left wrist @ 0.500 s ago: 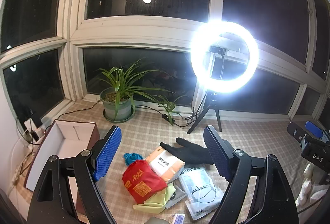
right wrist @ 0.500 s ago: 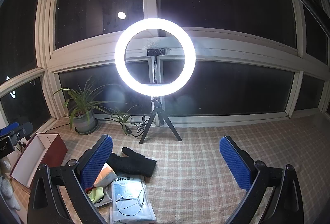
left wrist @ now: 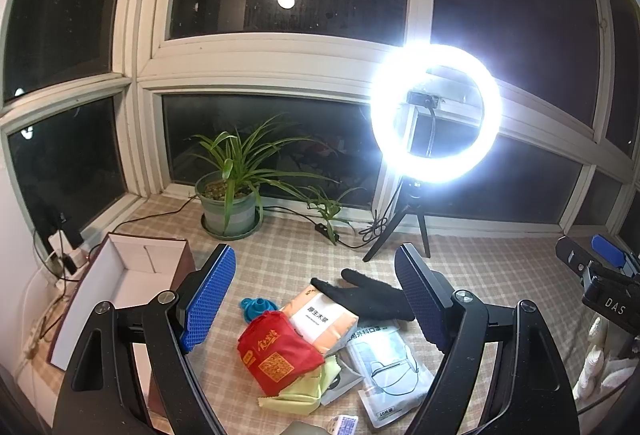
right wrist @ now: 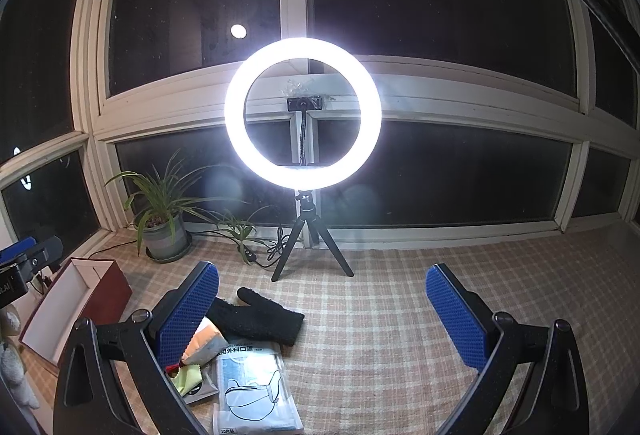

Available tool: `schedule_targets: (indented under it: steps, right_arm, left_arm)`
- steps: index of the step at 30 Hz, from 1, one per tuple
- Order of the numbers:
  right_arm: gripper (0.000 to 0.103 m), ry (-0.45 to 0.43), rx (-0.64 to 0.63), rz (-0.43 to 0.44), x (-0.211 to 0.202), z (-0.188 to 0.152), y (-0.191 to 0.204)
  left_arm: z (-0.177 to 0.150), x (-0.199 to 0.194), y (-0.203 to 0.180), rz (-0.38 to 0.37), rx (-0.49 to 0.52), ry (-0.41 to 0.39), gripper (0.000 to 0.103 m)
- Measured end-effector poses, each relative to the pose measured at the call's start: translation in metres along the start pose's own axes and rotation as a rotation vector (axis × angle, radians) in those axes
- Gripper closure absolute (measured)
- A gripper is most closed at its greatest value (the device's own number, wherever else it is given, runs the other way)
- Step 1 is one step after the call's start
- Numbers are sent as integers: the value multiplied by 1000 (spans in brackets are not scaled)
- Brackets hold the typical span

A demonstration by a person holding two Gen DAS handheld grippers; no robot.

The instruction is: Organize soft objects

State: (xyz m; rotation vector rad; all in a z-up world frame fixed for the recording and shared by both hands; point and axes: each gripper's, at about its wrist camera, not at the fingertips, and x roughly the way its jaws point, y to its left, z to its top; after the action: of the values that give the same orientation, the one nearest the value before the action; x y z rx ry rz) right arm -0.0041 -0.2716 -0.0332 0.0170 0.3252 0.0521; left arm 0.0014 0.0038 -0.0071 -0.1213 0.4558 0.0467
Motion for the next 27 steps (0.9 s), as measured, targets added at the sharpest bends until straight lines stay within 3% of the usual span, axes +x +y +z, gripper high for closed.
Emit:
schedule_targets:
  steps: [27]
  right_arm:
    - [1, -14, -17, -1, -1, 4, 4]
  left_arm:
    - [3, 0, 0, 3, -4, 2, 21]
